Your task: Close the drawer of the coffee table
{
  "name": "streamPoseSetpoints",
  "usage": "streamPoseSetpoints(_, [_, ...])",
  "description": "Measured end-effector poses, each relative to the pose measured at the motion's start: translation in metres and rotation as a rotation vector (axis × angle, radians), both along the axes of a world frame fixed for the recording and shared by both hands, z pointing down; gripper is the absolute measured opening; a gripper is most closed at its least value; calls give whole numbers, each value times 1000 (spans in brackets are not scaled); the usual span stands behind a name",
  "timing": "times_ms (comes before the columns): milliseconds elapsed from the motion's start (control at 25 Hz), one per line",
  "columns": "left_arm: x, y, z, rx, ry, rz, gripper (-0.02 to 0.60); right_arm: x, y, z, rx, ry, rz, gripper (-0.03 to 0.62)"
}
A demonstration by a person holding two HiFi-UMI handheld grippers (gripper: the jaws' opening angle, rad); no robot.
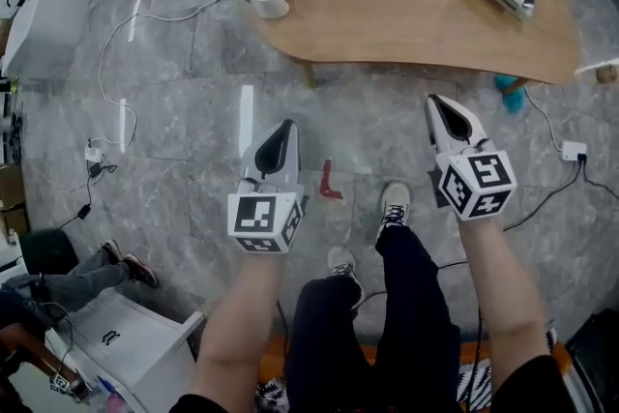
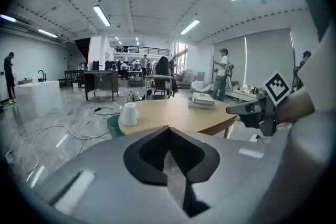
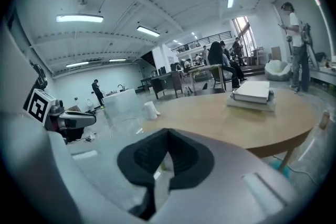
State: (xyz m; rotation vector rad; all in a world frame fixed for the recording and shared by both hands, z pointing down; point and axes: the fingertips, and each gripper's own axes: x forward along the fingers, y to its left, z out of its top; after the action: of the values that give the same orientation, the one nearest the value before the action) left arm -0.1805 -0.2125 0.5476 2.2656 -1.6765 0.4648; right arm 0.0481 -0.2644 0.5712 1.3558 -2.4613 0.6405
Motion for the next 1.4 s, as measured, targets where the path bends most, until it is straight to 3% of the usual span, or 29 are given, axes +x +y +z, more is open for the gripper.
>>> streamPoseSetpoints(200, [15, 55, -109, -22, 52, 23, 6, -2, 47, -100, -35, -34, -1, 2])
streamPoseSetpoints(400, [20, 104, -198, -5, 98, 59, 5, -6, 102, -194, 1, -60, 1, 2])
streamPoseSetpoints(640, [30, 180, -272, 19, 97, 183, 5, -27, 185, -288, 53, -110, -22, 2])
streamPoseSetpoints(760, [35, 213, -297, 39, 118, 226, 5, -35, 223, -318, 80, -130, -32, 2])
streamPoseSetpoints(1000, [48, 284, -324, -8, 248, 314, 5, -51, 302, -352, 87, -147, -75, 2])
streamPoseSetpoints(1400, [65, 357, -344, -51, 310, 405, 5, -60, 388, -393, 74, -94, -209, 2])
